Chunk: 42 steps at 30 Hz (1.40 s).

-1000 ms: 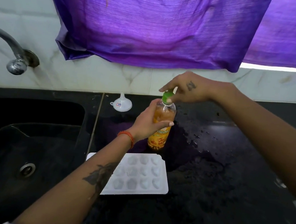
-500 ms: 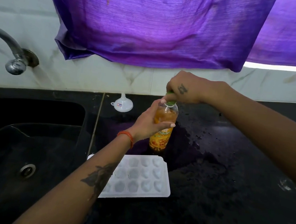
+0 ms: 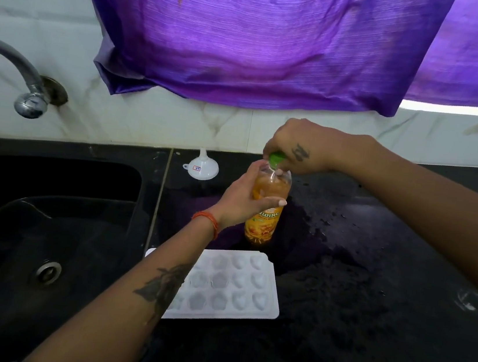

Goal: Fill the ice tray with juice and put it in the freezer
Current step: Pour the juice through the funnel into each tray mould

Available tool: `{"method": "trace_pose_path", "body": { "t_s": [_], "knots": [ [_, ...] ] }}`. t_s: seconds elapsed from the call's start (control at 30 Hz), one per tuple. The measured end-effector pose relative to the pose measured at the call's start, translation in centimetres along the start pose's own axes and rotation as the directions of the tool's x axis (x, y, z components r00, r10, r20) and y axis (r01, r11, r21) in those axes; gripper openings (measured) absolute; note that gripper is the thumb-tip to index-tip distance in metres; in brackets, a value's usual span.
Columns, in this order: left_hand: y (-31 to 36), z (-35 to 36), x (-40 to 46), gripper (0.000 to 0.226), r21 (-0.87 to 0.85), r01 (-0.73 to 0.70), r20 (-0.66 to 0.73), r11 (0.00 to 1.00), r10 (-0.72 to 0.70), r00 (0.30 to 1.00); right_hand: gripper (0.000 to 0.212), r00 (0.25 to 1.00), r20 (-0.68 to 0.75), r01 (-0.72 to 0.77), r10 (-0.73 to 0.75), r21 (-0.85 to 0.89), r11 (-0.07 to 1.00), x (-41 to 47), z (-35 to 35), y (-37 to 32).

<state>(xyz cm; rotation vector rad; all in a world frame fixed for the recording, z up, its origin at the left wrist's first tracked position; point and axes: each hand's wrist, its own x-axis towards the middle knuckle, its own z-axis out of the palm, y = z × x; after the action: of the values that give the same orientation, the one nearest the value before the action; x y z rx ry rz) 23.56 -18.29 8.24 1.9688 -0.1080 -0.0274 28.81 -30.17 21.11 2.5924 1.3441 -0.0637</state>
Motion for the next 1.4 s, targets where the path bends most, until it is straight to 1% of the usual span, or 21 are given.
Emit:
{"method": "trace_pose_path", "body": {
  "t_s": [0.1,0.17,0.2,0.27,0.37,0.47,0.53,0.63,0.7,0.73,0.77,0.83,0.87,0.93,1.0,1.07,1.13,1.2,1.23,1.33,1.4],
  "knots": [
    [0.0,0.0,0.0,0.077,0.001,0.0,0.014,1.0,0.0,1.0,0.042,0.999,0.013,0.033,-0.034,0.016,0.999,-0.4,-0.2,0.2],
    [0.1,0.0,0.0,0.077,-0.002,-0.006,0.018,1.0,0.006,1.0,0.062,0.998,0.026,-0.063,0.061,0.079,0.995,-0.5,-0.2,0.5],
    [0.1,0.0,0.0,0.077,-0.006,-0.011,0.017,1.0,0.012,1.0,0.066,0.993,0.038,-0.112,0.109,0.1,0.989,-0.4,-0.2,0.7],
    [0.0,0.1,0.0,0.077,-0.004,-0.011,0.013,1.0,0.011,1.0,0.059,0.99,0.046,-0.139,0.135,0.1,0.985,-0.4,-0.4,0.6],
    [-0.1,0.1,0.1,0.076,-0.014,-0.001,0.014,1.0,0.001,1.0,0.034,0.997,0.043,-0.059,0.056,0.075,0.995,-0.3,-0.9,0.3],
    [-0.2,0.0,0.2,0.079,-0.034,0.015,0.019,0.999,-0.014,1.0,0.029,1.0,0.008,0.022,-0.023,0.1,0.995,-0.5,-1.4,0.3],
    [-0.3,-0.1,0.2,0.08,-0.047,0.013,0.012,0.999,-0.012,1.0,0.029,0.997,-0.076,0.029,-0.016,0.169,0.985,-1.0,-1.7,0.6],
    [-0.6,0.1,0.0,0.087,-0.078,0.011,-0.01,0.997,-0.011,1.0,0.035,0.95,-0.284,-0.018,0.13,0.366,0.93,-2.7,-1.5,1.8],
    [-1.0,0.5,-0.4,0.092,-0.11,0.016,-0.055,0.994,-0.022,0.998,0.036,0.869,-0.389,-0.048,0.306,0.549,0.834,-4.3,0.6,2.5],
    [-1.3,0.7,-0.7,0.09,-0.124,0.012,-0.077,0.992,-0.022,0.997,0.034,0.82,-0.403,-0.072,0.406,0.631,0.772,-5.0,2.5,2.5],
    [-1.8,0.9,-1.0,0.085,-0.144,0.01,-0.089,0.99,-0.023,0.996,0.031,0.774,-0.385,-0.114,0.503,0.696,0.709,-5.6,5.1,2.1],
    [-2.8,1.2,-1.6,0.073,-0.176,0.033,-0.07,0.984,-0.046,0.996,0.03,0.707,-0.255,-0.252,0.66,0.781,0.572,-6.2,11.1,0.9],
    [-3.3,1.3,-1.9,0.071,-0.181,0.055,-0.053,0.982,-0.065,0.996,0.03,0.689,-0.16,-0.329,0.707,0.8,0.501,-6.2,14.0,0.0],
    [-4.1,1.4,-2.4,0.07,-0.182,0.082,-0.034,0.98,-0.089,0.995,0.033,0.681,0.021,-0.449,0.732,0.801,0.395,-6.1,18.9,-1.8],
    [-4.7,1.5,-2.7,0.07,-0.176,0.103,-0.028,0.979,-0.11,0.994,0.034,0.691,0.078,-0.503,0.719,0.766,0.4,-5.9,22.0,-3.3],
    [-5.3,1.4,-3.0,0.07,-0.163,0.14,-0.002,0.977,-0.142,0.99,0.034,0.726,0.073,-0.514,0.684,0.719,0.469,-5.8,23.3,-4.0],
    [-6.0,0.8,-3.2,0.066,-0.128,0.183,0.042,0.975,-0.179,0.983,0.041,0.773,0.103,-0.52,0.626,0.669,0.531,-5.7,23.5,-4.0],
    [-6.6,-0.3,-3.1,0.058,-0.025,0.213,0.052,0.977,-0.212,0.976,0.057,0.801,0.13,-0.499,0.585,0.686,0.53,-5.4,22.6,-3.5],
    [-6.9,-1.0,-2.9,0.055,0.043,0.217,0.033,0.975,-0.218,0.975,0.066,0.811,0.108,-0.452,0.575,0.741,0.497,-5.3,21.7,-3.2],
    [-7.1,-3.8,-1.7,0.049,0.292,0.173,-0.064,0.941,-0.161,0.985,0.096,0.841,-0.03,-0.164,0.54,0.937,0.309,-4.5,18.4,-3.1],
    [-7.1,-5.5,-0.2,0.049,0.527,0.093,-0.09,0.845,-0.053,0.995,0.112,0.855,-0.092,0.013,0.511,0.988,0.156,-3.6,16.9,-3.7]
  ]
}}
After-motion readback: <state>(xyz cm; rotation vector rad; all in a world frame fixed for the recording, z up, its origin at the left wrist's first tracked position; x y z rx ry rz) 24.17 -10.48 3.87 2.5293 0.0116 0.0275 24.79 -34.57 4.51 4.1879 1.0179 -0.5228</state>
